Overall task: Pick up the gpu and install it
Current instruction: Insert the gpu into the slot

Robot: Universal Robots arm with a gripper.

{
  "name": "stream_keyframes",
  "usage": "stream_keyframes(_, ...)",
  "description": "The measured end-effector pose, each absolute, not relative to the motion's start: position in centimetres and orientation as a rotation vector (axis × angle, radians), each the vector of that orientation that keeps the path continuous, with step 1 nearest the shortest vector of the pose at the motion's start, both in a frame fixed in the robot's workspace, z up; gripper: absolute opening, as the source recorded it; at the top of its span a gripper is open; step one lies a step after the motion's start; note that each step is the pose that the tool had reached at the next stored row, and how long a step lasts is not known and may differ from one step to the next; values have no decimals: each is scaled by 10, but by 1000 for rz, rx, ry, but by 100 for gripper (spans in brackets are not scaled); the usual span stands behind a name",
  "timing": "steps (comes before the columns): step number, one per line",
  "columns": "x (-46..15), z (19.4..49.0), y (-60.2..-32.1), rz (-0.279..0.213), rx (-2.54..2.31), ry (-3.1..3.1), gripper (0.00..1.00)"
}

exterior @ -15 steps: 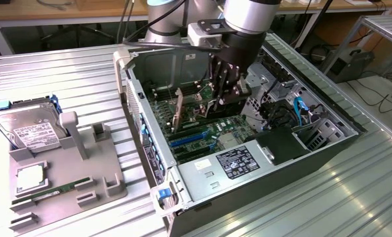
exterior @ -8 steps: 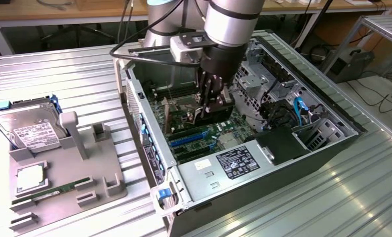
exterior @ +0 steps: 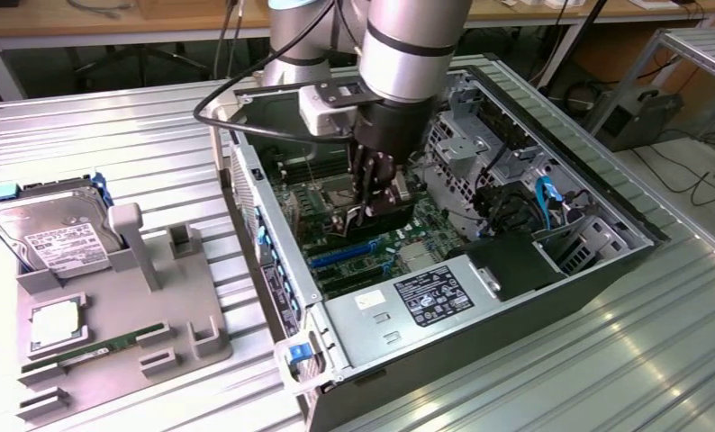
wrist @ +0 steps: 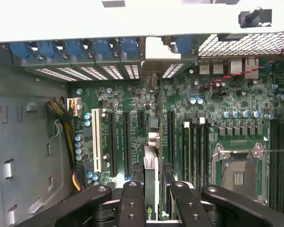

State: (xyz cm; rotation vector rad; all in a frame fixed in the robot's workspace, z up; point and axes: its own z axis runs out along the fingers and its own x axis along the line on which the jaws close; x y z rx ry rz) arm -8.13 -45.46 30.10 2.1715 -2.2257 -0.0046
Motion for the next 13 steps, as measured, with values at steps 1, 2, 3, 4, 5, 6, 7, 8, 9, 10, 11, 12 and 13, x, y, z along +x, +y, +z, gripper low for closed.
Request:
stream_keyframes(1, -83, 298, -452, -2, 2176, -2224, 26)
stream_keyframes(2, -84, 296, -451, 0, 2180, -2222, 26)
stream_keyframes(3, -85, 295, -451, 0, 2185, -2217, 26)
stream_keyframes(4, -85, 294, -451, 1, 2191, -2212, 26)
stream_keyframes(5, -85, 294, -451, 1, 2199, -2204, 26)
stream_keyframes(6, -85, 293, -451, 1, 2210, -2193, 26)
stream_keyframes(7, -85, 293, -451, 2, 2220, -2183, 26)
stream_keyframes(8, -86, 292, -451, 2, 2228, -2174, 26)
stream_keyframes(9, -86, 292, -451, 2, 2233, -2169, 26)
stream_keyframes(10, -87, 291, -451, 2, 2239, -2163, 26)
stream_keyframes(11, -88, 291, -451, 2, 2240, -2162, 26)
stream_keyframes(12, -89, 290, -450, 2, 2241, -2161, 26)
stream_keyframes(13, -89, 289, -450, 2, 2241, -2161, 26)
